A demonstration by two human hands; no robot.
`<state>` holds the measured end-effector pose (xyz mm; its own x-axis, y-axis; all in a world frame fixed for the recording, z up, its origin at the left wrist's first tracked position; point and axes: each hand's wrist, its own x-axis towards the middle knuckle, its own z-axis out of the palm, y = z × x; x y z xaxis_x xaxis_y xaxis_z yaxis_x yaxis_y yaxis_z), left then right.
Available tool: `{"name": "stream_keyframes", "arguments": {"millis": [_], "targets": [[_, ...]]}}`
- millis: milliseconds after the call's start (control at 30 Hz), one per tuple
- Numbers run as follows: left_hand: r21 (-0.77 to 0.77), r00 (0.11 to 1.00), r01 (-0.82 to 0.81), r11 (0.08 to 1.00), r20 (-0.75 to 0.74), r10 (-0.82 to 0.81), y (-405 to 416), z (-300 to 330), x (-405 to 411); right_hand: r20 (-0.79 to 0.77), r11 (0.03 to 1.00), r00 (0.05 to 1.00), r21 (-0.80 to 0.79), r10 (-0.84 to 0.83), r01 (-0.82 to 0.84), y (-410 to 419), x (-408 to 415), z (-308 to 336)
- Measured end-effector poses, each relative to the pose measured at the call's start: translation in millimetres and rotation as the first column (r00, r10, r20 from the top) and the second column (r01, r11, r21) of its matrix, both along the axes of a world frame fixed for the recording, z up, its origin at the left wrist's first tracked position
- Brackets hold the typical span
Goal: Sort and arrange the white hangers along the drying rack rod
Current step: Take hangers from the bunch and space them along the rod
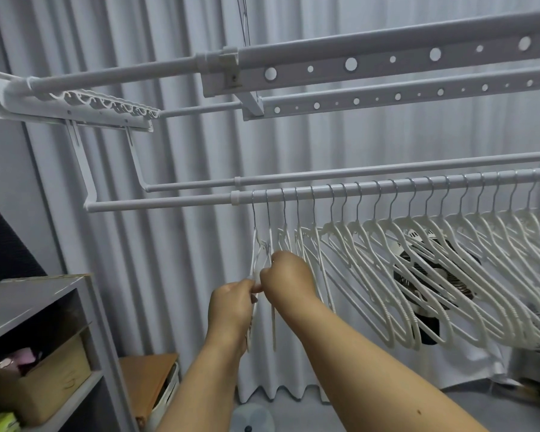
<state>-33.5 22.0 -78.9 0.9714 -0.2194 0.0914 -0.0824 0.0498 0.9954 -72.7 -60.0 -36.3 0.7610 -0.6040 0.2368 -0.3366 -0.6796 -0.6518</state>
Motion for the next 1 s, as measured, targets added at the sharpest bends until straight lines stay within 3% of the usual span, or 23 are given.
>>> {"name": "stream_keyframes", "arguments": {"millis": [633, 867, 1000], "targets": [[0.003, 1.000, -0.011, 1.000, -0.011, 0.011, -0.5, -0.2, -0.6, -0.060, 0.999, 0.998, -0.038, 0.011, -0.013, -4.3, -7.0, 5.2], [0.008, 1.000, -0.014, 1.000, -0.024, 0.014, 1.2, 0.1, 0.3, -0.135, 0.988, 0.990, -0.138, 0.047, -0.066, -2.8, -7.3, 8.4], [0.010, 1.000, -0.004, 1.000, -0.024, 0.004, 2.2, 0.5, -0.2, -0.102, 0.997, 0.994, -0.068, 0.032, -0.039, -3.9, -4.1, 7.2]]}}
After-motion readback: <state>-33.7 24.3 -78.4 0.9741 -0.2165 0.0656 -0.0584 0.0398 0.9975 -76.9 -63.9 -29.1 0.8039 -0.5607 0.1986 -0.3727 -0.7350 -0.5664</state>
